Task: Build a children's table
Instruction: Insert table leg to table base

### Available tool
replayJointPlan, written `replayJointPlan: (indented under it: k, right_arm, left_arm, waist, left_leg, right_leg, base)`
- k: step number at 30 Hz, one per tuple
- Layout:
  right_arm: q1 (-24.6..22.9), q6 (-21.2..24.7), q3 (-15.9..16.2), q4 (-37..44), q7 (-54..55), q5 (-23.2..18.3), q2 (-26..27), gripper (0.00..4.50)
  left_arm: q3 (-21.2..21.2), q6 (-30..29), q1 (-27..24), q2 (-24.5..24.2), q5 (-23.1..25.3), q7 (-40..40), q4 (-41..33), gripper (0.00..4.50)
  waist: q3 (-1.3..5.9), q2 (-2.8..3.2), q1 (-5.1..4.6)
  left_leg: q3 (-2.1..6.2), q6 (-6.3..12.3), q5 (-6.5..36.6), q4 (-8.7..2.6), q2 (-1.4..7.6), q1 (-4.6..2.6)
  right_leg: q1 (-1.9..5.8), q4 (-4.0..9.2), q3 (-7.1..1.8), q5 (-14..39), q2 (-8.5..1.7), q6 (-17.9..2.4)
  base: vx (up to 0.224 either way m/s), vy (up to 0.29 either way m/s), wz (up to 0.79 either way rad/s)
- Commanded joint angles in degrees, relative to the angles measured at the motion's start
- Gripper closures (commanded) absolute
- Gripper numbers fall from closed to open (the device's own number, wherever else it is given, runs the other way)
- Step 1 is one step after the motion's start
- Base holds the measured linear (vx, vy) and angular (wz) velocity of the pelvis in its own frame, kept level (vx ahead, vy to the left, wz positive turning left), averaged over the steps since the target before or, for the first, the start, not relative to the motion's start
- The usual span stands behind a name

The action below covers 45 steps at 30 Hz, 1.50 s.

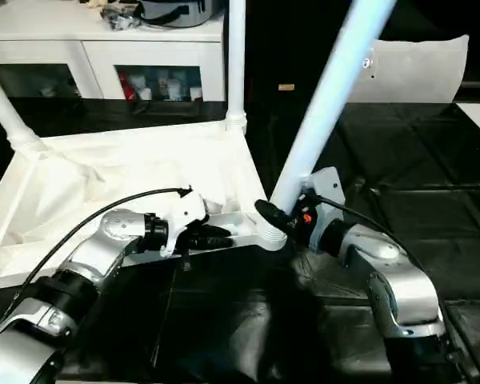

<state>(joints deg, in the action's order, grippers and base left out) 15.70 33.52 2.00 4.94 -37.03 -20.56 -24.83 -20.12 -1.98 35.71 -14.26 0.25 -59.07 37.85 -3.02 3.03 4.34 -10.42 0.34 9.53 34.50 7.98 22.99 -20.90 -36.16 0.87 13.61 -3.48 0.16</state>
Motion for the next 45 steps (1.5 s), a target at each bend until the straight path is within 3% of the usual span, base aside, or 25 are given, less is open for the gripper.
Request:
replayJointPlan:
  k: [1,9,16,23,31,36,43,45]
  right_arm:
    - [1.2,1.4,1.0,-0.7,-1.0,0.6,-0.8,2.60]
    - [4.4,2.2,2.4,-3.8,-3.6,1.3,-2.8,2.60]
    - [7.4,2.6,3.5,-7.0,-6.1,1.5,-3.7,2.60]
    - [8.1,4.4,5.7,-8.7,-9.4,1.3,-4.8,2.60]
    - [9.4,4.4,6.8,-10.8,-12.7,1.1,-4.9,2.60]
    - [10.3,4.7,7.6,-12.0,-13.5,1.8,-5.4,2.61]
    - [10.4,3.9,7.4,-15.3,-14.1,2.1,-4.6,2.61]
    - [9.9,4.0,6.8,-15.7,-14.0,1.6,-4.4,2.61]
  left_arm:
    - [-2.4,-0.3,-0.6,-1.0,3.2,-0.2,2.9,4.38]
    - [-4.0,0.6,0.6,-2.0,5.2,-2.1,4.3,4.50]
    - [-4.8,5.1,1.1,-3.5,4.9,-7.1,4.0,4.50]
    - [-5.1,8.0,1.3,-4.1,3.8,-11.2,2.8,4.50]
    - [-6.0,11.5,3.0,-4.3,6.0,-10.6,4.7,4.50]
    - [-5.8,12.4,3.6,-4.3,6.0,-11.4,5.0,4.50]
    - [-6.1,13.5,3.7,-4.8,5.3,-13.5,4.5,4.50]
    - [-5.8,13.4,3.8,-4.6,5.2,-13.3,4.6,4.50]
  waist:
    - [3.21,-1.06,-0.20]
    - [3.48,-1.25,-0.30]
    - [3.42,-1.26,-0.43]
    - [3.58,-1.29,-0.27]
    - [3.52,-1.15,0.68]
    - [3.51,-1.43,0.68]
    - [3.56,-1.09,0.67]
    - [3.53,-1.23,0.61]
  left_leg:
    - [2.38,-0.97,16.2,-4.65,5.15,-2.17]
    - [2.18,0.41,13.3,-4.35,5.15,-1.94]
    - [2.23,0.15,14.4,-4.48,5.26,-1.96]
    - [1.98,1.40,11.9,-4.23,5.31,-1.94]
    - [2.01,-0.25,14.2,-4.52,5.54,-2.25]
    - [1.91,-0.12,13.7,-4.43,5.48,-2.18]
    - [2.02,-0.31,13.8,-4.50,5.53,-2.12]
    - [1.98,-0.31,14.2,-4.53,5.53,-2.14]
  right_leg:
    - [0.76,5.35,-2.28,12.6,-5.65,-12.1]
    - [1.01,4.98,-2.25,7.0,-5.78,-13.6]
    - [1.00,5.01,-2.19,8.3,-5.78,-13.9]
    - [1.14,4.61,-2.11,4.2,-5.76,-15.1]
    - [0.88,4.67,-2.16,6.3,-5.79,-14.7]
    - [0.89,4.70,-2.19,6.1,-5.90,-14.7]
    - [0.91,4.57,-2.14,5.4,-5.89,-15.0]
    - [0.91,4.59,-2.13,5.3,-5.83,-15.2]
  base:
    - [0.000,0.000,0.00]
    - [0.000,0.000,0.00]
    - [0.000,0.000,0.00]
    - [0.000,0.000,0.00]
    - [0.000,0.000,0.00]
    - [0.000,0.000,0.00]
    - [0.000,0.000,0.00]
    - [0.000,0.000,0.00]
